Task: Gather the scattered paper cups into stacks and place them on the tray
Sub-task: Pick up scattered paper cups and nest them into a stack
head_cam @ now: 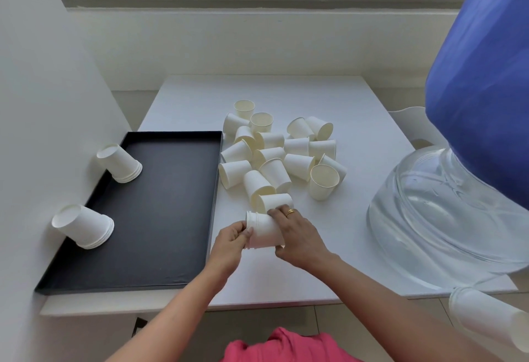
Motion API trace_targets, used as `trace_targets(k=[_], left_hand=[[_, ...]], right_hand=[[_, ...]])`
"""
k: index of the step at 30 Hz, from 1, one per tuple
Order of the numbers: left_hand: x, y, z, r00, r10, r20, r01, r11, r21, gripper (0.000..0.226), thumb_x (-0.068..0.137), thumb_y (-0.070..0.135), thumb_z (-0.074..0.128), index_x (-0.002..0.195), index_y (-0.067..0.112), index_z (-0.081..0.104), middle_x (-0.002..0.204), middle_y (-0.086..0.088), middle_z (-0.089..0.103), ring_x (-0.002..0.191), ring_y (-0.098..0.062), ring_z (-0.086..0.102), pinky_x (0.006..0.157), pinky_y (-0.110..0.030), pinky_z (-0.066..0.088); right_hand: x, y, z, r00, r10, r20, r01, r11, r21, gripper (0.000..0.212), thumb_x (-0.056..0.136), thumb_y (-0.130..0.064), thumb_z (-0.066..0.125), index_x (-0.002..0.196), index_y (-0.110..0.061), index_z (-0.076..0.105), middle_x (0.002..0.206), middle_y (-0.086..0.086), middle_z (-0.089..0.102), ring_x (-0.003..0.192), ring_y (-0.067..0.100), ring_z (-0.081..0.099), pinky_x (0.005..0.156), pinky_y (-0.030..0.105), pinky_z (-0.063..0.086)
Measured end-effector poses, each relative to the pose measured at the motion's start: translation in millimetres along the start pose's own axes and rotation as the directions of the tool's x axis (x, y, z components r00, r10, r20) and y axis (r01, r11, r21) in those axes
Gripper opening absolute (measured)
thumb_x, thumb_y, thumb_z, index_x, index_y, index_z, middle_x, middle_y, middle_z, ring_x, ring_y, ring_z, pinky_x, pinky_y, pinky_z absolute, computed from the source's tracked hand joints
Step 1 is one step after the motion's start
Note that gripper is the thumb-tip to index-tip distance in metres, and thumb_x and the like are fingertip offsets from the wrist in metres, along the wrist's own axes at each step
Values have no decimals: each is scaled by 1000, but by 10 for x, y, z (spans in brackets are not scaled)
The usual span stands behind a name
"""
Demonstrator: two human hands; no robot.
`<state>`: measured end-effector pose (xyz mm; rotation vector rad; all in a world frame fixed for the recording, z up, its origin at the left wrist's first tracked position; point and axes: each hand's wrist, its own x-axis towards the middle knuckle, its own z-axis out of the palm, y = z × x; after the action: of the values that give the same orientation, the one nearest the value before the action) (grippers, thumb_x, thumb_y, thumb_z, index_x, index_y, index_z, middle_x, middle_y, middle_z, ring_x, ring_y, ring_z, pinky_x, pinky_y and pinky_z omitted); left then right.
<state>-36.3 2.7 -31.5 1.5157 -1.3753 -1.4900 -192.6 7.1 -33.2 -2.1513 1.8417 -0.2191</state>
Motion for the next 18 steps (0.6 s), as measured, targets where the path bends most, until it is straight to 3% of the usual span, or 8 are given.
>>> trace_targets(k=[2,6,9,11,18], left_hand=[[-6,18,8,1000,-1,-1,1,1000,-13,20,97,18,43,105,19,61,108,-9,66,105,-25,58,90,-33,45],[-14,60,27,999,48,12,-48,998,36,14,92,16,53,104,19,59,99,-5,67,95,-18,60,78,-21,47],[-28,62,53,998,63,-1,-63,996,68,23,87,11,61,109,17,59,99,-6,69,95,-19,65,83,-25,51],[-39,67,61,997,64,-50,-60,995,79,24,88,11,60,111,14,59,98,-7,68,92,-18,63,78,-22,49],[-49,32,-16,983,42,-179,-38,999,22,21,92,13,53,112,11,59,98,-8,65,90,-17,58,70,-19,44]], right_hand=[[22,-27,-6,1000,-5,6,5,1000,10,65,77,-12,59,136,-16,35,135,2,39,117,25,43,88,37,45],[50,-64,-22,1000,-14,20,14,1000,15,64,78,-10,59,136,-15,34,136,3,38,117,25,43,85,36,45],[60,-82,-6,999,-43,15,43,999,0,63,79,-10,59,136,-14,34,136,4,39,119,25,42,87,36,43],[76,-62,-2,998,-67,-10,67,997,-28,62,80,-11,59,137,-14,35,138,5,40,122,26,40,90,36,41],[135,146,-13,998,-59,-3,58,988,-142,75,83,-8,57,146,-13,18,155,2,18,143,20,15,106,35,28]])
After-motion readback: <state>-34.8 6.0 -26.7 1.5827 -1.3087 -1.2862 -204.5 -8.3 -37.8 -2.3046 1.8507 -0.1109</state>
